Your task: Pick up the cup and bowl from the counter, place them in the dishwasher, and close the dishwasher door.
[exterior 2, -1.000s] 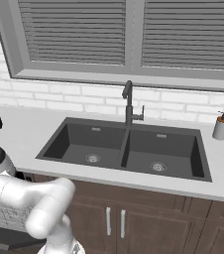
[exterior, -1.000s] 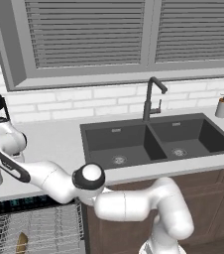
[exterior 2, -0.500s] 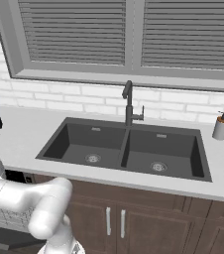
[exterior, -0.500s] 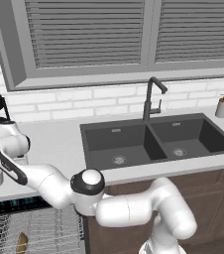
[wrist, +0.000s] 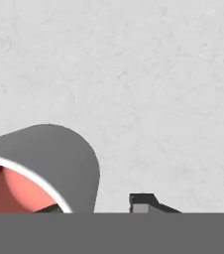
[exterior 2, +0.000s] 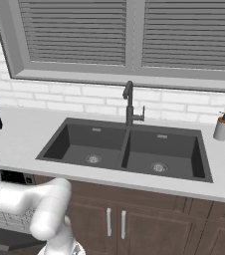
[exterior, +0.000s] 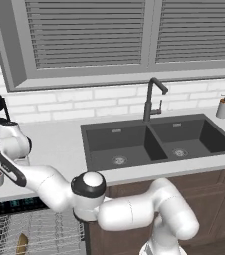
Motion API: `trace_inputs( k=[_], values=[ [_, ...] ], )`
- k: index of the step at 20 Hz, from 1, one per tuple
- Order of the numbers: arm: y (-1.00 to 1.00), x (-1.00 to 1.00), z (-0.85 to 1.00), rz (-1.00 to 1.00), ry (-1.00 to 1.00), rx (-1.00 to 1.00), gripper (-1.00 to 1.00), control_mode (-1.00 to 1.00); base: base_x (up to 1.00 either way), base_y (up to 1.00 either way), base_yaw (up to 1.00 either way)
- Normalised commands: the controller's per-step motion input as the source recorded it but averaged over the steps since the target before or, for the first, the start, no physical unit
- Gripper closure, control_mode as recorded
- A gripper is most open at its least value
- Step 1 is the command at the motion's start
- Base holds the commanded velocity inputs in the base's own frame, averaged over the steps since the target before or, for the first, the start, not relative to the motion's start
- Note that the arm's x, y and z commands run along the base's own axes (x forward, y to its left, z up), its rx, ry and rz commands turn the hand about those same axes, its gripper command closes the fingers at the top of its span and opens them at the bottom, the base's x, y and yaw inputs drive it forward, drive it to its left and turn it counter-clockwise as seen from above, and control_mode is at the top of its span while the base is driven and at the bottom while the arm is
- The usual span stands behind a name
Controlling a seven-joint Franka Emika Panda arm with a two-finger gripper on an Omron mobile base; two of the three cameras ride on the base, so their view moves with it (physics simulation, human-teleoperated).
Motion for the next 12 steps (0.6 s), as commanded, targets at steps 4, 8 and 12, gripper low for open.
trace_inputs(
  k=[4, 8, 12],
  values=[
    [0.0, 0.0, 0.01, 0.0, 0.01, 0.0, 1.0, -1.0, 0.0, 0.0, 0.0],
    [0.0, 0.0, 0.05, 0.0, 0.05, 0.0, 1.0, -1.0, 0.0, 0.0, 0.0],
    [0.0, -0.05, 0.1, 0.0, 0.05, 0.0, 1.0, -1.0, 0.0, 0.0, 0.0]
  ],
)
